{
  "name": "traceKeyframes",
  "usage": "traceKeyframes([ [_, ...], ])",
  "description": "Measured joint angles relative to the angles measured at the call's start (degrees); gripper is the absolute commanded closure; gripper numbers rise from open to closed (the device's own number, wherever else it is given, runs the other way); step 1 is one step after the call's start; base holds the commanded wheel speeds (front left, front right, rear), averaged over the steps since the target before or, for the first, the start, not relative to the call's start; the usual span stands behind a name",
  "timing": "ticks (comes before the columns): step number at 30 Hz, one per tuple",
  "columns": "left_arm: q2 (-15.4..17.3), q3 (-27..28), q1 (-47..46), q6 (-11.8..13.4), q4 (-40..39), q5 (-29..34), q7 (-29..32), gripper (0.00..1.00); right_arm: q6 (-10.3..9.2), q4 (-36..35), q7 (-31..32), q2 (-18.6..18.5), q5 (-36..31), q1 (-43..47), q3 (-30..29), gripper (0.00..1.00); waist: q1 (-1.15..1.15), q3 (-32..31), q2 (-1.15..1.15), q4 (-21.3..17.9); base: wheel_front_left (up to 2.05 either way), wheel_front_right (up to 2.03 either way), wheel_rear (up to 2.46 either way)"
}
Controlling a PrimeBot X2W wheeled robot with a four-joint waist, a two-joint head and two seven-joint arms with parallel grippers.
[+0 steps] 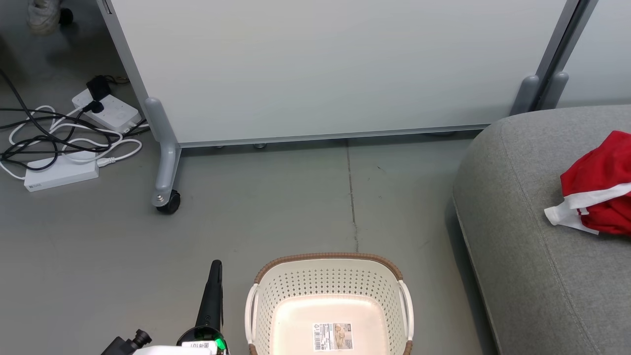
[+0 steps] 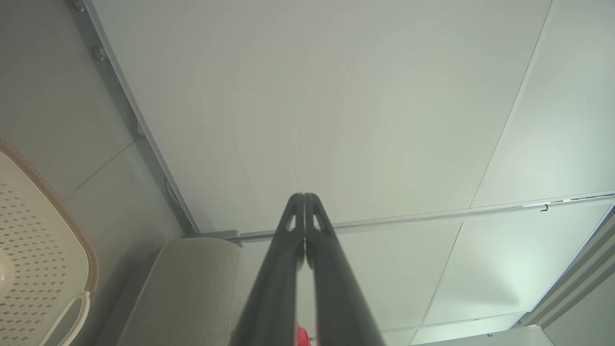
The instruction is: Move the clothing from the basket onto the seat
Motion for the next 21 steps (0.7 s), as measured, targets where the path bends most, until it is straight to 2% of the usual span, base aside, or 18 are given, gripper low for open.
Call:
traceKeyframes([
  [21,0.00,0.00,0.00,0.00,0.00,0.00,0.00,1.00,0.00,0.01,0.27,0.18,-0.21,-0.13,-0.33,1.00,0.00,0.00,0.00,0.00,0.00,0.00,0.00],
])
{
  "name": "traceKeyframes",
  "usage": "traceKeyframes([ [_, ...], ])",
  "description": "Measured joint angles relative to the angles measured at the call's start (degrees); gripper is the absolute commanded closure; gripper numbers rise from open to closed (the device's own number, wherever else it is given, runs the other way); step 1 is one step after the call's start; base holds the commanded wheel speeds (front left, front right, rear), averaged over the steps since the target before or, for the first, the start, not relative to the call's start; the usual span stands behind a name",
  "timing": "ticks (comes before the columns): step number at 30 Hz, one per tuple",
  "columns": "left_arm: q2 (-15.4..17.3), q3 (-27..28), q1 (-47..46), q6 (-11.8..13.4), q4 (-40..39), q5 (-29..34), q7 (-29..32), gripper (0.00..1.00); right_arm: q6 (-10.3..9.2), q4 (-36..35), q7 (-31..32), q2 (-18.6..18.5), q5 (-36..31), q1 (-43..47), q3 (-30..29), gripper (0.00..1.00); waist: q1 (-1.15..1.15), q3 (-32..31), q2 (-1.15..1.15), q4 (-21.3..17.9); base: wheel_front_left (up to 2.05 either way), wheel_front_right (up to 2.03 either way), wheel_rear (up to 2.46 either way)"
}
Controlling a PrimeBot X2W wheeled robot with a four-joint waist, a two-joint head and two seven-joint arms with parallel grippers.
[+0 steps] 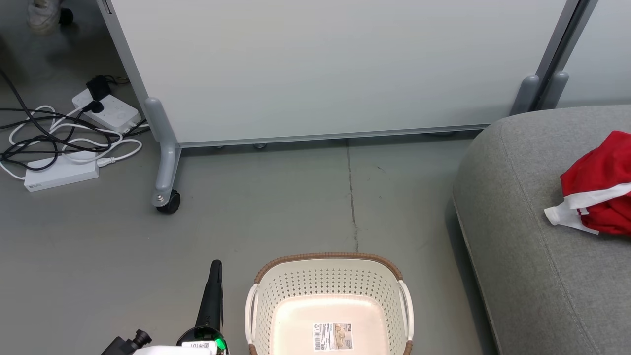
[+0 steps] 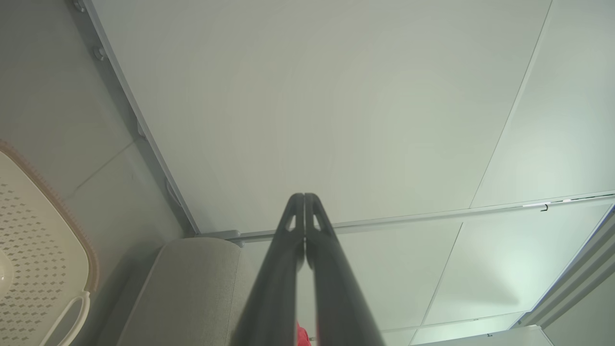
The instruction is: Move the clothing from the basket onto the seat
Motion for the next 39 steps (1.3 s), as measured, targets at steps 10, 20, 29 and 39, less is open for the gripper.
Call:
traceKeyframes([
  [10,0.00,0.00,0.00,0.00,0.00,0.00,0.00,1.00,0.00,0.00,0.16,0.05,-0.27,-0.10,-0.15,1.00,0.00,0.00,0.00,0.00,0.00,0.00,0.00],
  [20,0.00,0.00,0.00,0.00,0.00,0.00,0.00,1.00,0.00,0.00,0.25,0.20,-0.38,-0.14,-0.34,1.00,0.00,0.00,0.00,0.00,0.00,0.00,0.00],
  [29,0.00,0.00,0.00,0.00,0.00,0.00,0.00,1.00,0.00,0.00,0.34,0.24,-0.40,-0.15,-0.45,1.00,0.00,0.00,0.00,0.00,0.00,0.00,0.00],
  [39,0.00,0.00,0.00,0.00,0.00,0.00,0.00,1.00,0.00,0.00,0.41,0.27,-0.51,-0.16,-0.57,1.00,0.00,0.00,0.00,0.00,0.00,0.00,0.00],
])
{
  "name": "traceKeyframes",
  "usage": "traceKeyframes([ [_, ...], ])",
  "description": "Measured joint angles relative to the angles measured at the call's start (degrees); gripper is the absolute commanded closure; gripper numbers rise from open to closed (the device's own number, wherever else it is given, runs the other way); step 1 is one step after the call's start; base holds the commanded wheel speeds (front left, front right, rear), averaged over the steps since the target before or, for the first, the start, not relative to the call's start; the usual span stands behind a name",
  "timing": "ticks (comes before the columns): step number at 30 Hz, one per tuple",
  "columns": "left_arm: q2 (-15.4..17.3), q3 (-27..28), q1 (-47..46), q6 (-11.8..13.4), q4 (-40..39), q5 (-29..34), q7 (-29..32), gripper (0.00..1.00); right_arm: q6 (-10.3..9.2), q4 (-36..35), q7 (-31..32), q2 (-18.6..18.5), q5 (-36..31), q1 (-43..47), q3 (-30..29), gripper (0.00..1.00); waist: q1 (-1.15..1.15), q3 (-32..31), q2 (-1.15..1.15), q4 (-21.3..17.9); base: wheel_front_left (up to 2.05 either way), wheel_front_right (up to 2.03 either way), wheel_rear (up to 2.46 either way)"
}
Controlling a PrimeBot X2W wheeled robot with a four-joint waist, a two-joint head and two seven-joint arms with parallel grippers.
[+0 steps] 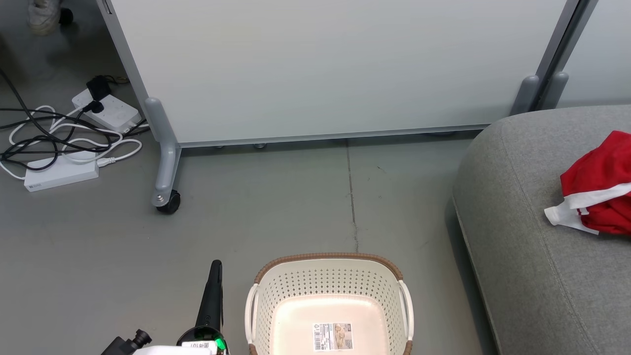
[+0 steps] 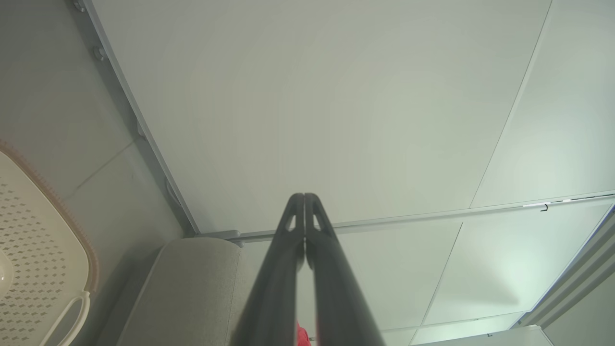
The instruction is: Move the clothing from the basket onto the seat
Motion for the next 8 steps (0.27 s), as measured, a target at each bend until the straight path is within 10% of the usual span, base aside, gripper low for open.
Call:
traceKeyframes([
  [8,0.00,0.00,0.00,0.00,0.00,0.00,0.00,1.00,0.00,0.00,0.00,0.04,-0.07,-0.01,-0.08,1.00,0.00,0.00,0.00,0.00,0.00,0.00,0.00],
])
